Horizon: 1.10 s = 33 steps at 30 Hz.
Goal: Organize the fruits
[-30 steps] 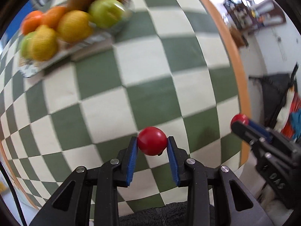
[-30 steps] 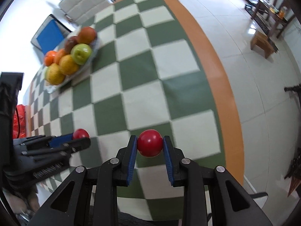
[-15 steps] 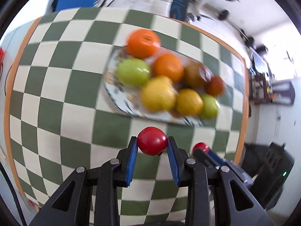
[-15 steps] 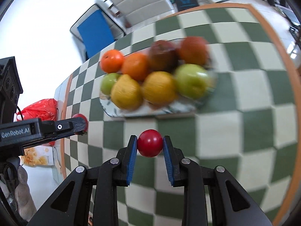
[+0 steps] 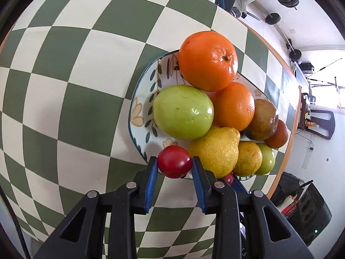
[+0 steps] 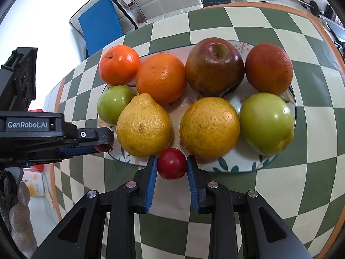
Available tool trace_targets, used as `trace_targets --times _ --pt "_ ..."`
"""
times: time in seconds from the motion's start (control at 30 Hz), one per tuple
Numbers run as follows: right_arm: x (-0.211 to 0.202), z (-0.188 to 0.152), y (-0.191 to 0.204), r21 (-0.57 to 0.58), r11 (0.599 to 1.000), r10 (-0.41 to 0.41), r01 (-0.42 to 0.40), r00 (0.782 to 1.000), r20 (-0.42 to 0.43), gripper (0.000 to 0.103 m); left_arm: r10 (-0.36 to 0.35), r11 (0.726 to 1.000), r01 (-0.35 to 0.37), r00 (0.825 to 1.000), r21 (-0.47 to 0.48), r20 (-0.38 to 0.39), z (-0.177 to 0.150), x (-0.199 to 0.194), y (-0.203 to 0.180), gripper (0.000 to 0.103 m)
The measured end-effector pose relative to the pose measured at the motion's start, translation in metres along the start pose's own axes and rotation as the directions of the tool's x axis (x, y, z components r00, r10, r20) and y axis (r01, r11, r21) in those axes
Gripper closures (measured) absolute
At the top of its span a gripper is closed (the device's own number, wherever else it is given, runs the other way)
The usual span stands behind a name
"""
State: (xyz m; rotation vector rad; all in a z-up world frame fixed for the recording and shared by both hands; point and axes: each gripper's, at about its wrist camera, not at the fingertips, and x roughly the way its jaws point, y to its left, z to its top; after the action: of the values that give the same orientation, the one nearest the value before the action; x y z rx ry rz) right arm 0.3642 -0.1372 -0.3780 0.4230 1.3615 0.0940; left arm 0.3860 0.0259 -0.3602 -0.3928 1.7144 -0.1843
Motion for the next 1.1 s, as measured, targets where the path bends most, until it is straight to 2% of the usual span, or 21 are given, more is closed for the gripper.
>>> trace_targets --times 0.1,0.17,0.23,0.3,0.37,0.43,0.47,0.5,0.53,0.6,0.67,0.73,0.8,0.9,1.1 --pt "0.002 0.0 0.0 0.006 1.0 -0.002 0.002 1.0 0.005 0.072 0.006 1.0 -0.006 1.0 -0.001 -0.016 0.002 0.005 0.001 0.073" --pt "0.002 -0.001 -0.003 0.025 1.0 0.009 -0.009 1.0 0.001 0.067 0.009 1.0 -0.008 1.0 0.003 -0.019 0.001 0.004 0.001 0.073" --pt "-0.001 -0.003 -0.005 0.041 0.999 0.003 -0.004 1.0 0.008 0.054 0.027 0.999 -0.027 0.999 0.019 -0.018 0.003 0.004 0.0 0.07" --pt "-0.007 -0.005 -0.009 0.061 0.998 0.006 -0.006 1.0 0.012 0.049 0.046 0.998 -0.046 0.999 0.036 -0.007 0.001 0.001 -0.002 0.06" --pt "-0.015 -0.006 -0.01 0.066 0.998 -0.002 0.0 1.0 0.024 0.049 0.068 0.996 -0.069 0.998 0.064 0.018 -0.003 -0.006 -0.005 0.058" --pt "-0.027 -0.008 -0.01 0.059 0.998 -0.026 0.024 0.999 0.036 0.044 0.109 0.99 -0.113 0.993 0.089 0.046 -0.009 -0.012 -0.008 0.05" --pt "-0.033 -0.009 -0.009 0.055 0.998 -0.041 0.039 0.998 0.044 0.041 0.131 0.984 -0.138 0.989 0.108 0.071 -0.014 -0.018 -0.01 0.037" --pt "-0.041 -0.011 -0.009 0.047 0.997 -0.065 0.062 0.996 0.056 0.032 0.153 0.979 -0.163 0.984 0.12 0.092 -0.018 -0.022 -0.01 0.026" --pt "-0.047 -0.013 -0.009 0.041 0.996 -0.08 0.077 0.995 0.064 0.025 0.18 0.971 -0.195 0.977 0.136 0.117 -0.024 -0.027 -0.011 0.023" --pt "-0.065 -0.018 -0.007 0.028 0.992 -0.127 0.125 0.988 0.092 0.019 0.209 0.959 -0.234 0.965 0.161 0.157 -0.035 -0.035 -0.012 0.013" --pt "-0.08 -0.023 -0.005 0.013 0.987 -0.163 0.162 0.981 0.108 0.014 0.232 0.946 -0.269 0.951 0.182 0.203 -0.048 -0.045 -0.015 0.011" --pt "-0.095 -0.028 -0.004 0.006 0.98 -0.197 0.198 0.971 0.132 0.008 0.248 0.934 -0.298 0.938 0.197 0.243 -0.062 -0.053 -0.02 0.003" --pt "-0.11 -0.035 -0.002 0.004 0.97 -0.241 0.243 0.957 0.162 0.008 0.253 0.924 -0.318 0.924 0.211 0.285 -0.074 -0.063 -0.024 0.003" --pt "-0.128 -0.043 -0.003 0.008 0.963 -0.265 0.268 0.945 0.19 0.006 0.265 0.907 -0.353 0.901 0.229 0.343 -0.091 -0.075 -0.03 0.003" --pt "-0.159 -0.059 -0.004 0.015 0.963 -0.264 0.268 0.94 0.217 0.005 0.255 0.898 -0.372 0.874 0.233 0.414 -0.12 -0.099 -0.045 0.003"
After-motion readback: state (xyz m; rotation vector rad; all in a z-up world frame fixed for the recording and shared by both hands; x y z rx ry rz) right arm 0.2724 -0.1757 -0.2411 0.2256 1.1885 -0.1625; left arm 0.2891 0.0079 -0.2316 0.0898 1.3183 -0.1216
